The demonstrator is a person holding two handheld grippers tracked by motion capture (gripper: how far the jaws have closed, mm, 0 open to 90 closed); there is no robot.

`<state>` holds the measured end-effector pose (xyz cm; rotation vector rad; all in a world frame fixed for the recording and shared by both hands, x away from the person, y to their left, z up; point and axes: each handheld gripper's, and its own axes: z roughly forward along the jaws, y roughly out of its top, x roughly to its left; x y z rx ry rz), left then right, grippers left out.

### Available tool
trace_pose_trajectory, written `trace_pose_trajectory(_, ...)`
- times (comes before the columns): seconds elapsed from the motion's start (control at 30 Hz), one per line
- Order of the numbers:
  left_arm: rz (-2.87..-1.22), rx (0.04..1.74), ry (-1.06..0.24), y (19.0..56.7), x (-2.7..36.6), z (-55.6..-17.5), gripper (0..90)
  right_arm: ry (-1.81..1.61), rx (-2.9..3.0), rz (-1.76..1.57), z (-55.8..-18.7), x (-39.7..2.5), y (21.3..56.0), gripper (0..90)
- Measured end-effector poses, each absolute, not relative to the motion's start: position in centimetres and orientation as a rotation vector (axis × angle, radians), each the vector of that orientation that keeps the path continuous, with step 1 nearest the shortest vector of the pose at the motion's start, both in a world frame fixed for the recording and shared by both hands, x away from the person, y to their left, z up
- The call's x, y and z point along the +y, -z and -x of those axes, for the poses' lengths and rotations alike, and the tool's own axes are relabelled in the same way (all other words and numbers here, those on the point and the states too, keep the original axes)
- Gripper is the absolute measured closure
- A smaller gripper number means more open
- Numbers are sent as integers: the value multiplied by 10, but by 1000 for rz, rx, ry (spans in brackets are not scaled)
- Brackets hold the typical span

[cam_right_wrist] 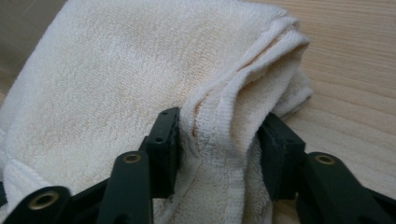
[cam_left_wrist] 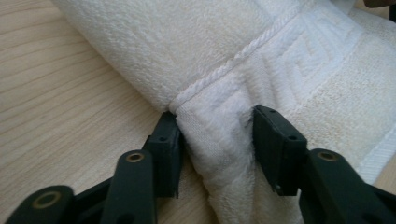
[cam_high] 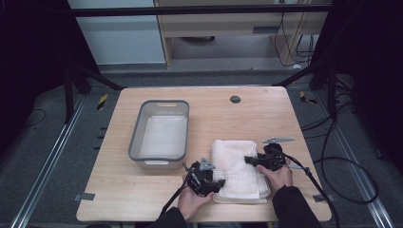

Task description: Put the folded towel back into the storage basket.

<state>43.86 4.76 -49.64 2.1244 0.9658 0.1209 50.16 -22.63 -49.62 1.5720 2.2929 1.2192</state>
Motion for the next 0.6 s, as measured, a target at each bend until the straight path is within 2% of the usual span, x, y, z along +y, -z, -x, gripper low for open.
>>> trace_pose_trajectory(0.17, -2121, 966, -65, 495, 49, -441, 635, -1240, 2295, -1573, -502, -227, 494, 640)
trace_pose_trajectory(0.4, -2114, 953, -56, 493, 51, -441, 710, -1249, 2290, -1565, -501, -228, 490, 661)
trace_pose_trajectory(0.6, -2092, 951, -45, 492, 52, -440, 722, -1253, 2284, -1554, -500, -227, 486, 667)
